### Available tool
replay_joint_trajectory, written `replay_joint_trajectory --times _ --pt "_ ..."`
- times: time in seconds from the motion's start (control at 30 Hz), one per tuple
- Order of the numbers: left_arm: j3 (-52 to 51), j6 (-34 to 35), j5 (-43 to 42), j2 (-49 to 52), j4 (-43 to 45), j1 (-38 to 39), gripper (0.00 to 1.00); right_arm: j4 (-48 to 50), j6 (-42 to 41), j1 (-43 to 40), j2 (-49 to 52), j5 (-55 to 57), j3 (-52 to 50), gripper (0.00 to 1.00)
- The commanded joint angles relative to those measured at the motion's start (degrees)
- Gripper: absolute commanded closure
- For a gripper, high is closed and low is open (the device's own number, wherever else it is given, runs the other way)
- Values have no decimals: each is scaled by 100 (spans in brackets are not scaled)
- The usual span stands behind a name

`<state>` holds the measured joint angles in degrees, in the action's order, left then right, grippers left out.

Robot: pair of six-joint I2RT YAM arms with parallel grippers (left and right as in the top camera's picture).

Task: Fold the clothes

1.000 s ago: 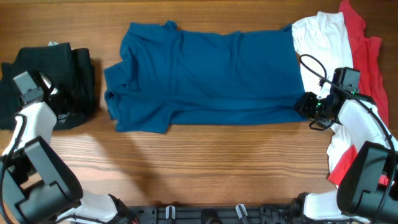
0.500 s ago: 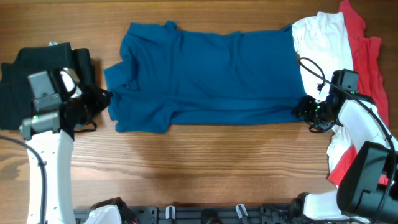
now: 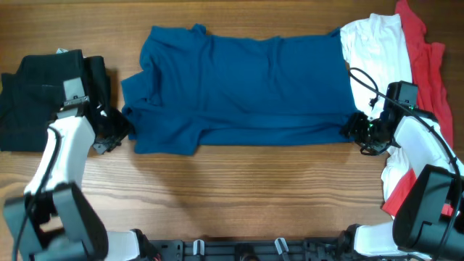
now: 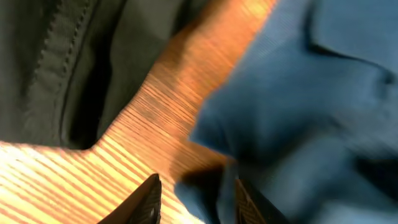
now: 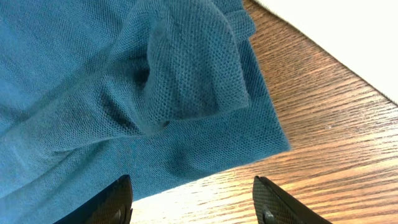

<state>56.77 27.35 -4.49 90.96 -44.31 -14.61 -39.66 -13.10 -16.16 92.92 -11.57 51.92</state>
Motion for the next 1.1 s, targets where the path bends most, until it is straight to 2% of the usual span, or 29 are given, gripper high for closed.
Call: replay_joint_trajectory --times 0.0,0.27,0.4,0.57,0.7,0.77,0.87,1.0,1.07 --pt "-57 538 376 334 190 -136 61 -20 92 24 87 -74 2 37" --pt "-59 636 -111 610 588 -125 61 -20 92 24 87 -72 2 37" --pt "-59 632 -667 868 887 -125 59 -22 94 24 85 -72 2 37" --pt "-59 636 -820 1270 953 -125 57 -26 92 24 87 -74 2 37" --pt "-59 592 -1272 1550 1032 -125 59 -28 94 24 85 -74 2 37" --pt "-59 590 -1373 1578 1032 -125 62 -31 94 24 85 -74 2 37" --pt "-59 586 -1368 1576 1005 -127 72 -39 94 24 87 -74 2 37" --pt "-59 391 -1322 1576 883 -127 96 -37 92 24 87 -74 2 37" --pt "-57 306 -1080 1567 767 -127 96 -37 92 24 87 -74 2 37"
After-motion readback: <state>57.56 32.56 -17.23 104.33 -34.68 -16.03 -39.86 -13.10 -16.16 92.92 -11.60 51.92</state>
